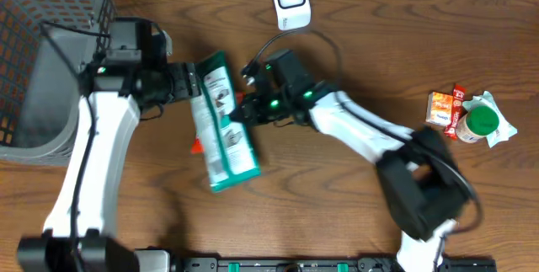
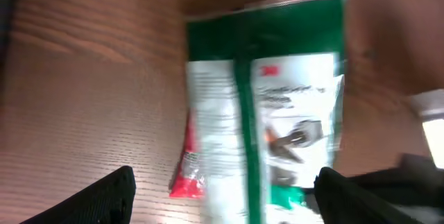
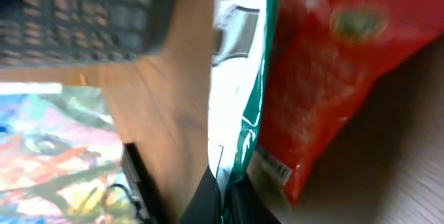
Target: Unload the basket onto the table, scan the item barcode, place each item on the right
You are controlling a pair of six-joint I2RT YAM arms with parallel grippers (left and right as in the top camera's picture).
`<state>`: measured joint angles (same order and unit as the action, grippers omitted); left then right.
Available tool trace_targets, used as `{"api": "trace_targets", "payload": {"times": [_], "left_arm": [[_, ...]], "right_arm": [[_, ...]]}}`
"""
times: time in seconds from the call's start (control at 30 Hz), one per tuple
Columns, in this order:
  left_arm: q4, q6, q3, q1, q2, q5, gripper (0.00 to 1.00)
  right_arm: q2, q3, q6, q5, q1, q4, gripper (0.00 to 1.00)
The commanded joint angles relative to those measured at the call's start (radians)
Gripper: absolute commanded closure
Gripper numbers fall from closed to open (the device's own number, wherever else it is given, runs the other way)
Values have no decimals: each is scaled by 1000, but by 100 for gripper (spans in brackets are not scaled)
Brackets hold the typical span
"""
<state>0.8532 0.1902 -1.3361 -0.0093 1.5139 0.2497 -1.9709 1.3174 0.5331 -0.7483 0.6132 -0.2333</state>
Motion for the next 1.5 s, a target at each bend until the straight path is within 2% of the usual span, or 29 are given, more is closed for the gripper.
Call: {"api": "trace_targets", "payload": {"times": [0.0,0.2,0.33,0.53,0.6,0.8,0.87,1.13,1.33,1.47], "left_arm": [[29,61,-13,0,-56,2,17],[58,70,-5,-16,-49,14,17],[53,70,-4,-62,-15,47,21],[42,70,-3,-183,69,50,26],[37,70,-3,-226,108,50,31],[19,70,-3,-327,236,53,54],[13,70,-3,-352,277,54,59],[11,70,-3,-422,387,54,60],[-2,70,-3,-467,436,54,60],[-11,71,-3,-492,458,54,63]], "right_arm": [[116,3,-136,-12,-101,-216,99],[131,-2,-327,-2,-249,-536,99],[130,-32,-365,44,-321,-616,99],[130,-154,-370,100,-379,-576,99],[130,-203,-370,112,-384,-543,99],[130,-308,-370,116,-384,-448,99],[130,-333,-370,120,-384,-425,99],[130,-364,-370,148,-385,-402,98],[130,-364,-370,149,-385,-404,85],[130,-364,-361,149,-385,-410,85]]}}
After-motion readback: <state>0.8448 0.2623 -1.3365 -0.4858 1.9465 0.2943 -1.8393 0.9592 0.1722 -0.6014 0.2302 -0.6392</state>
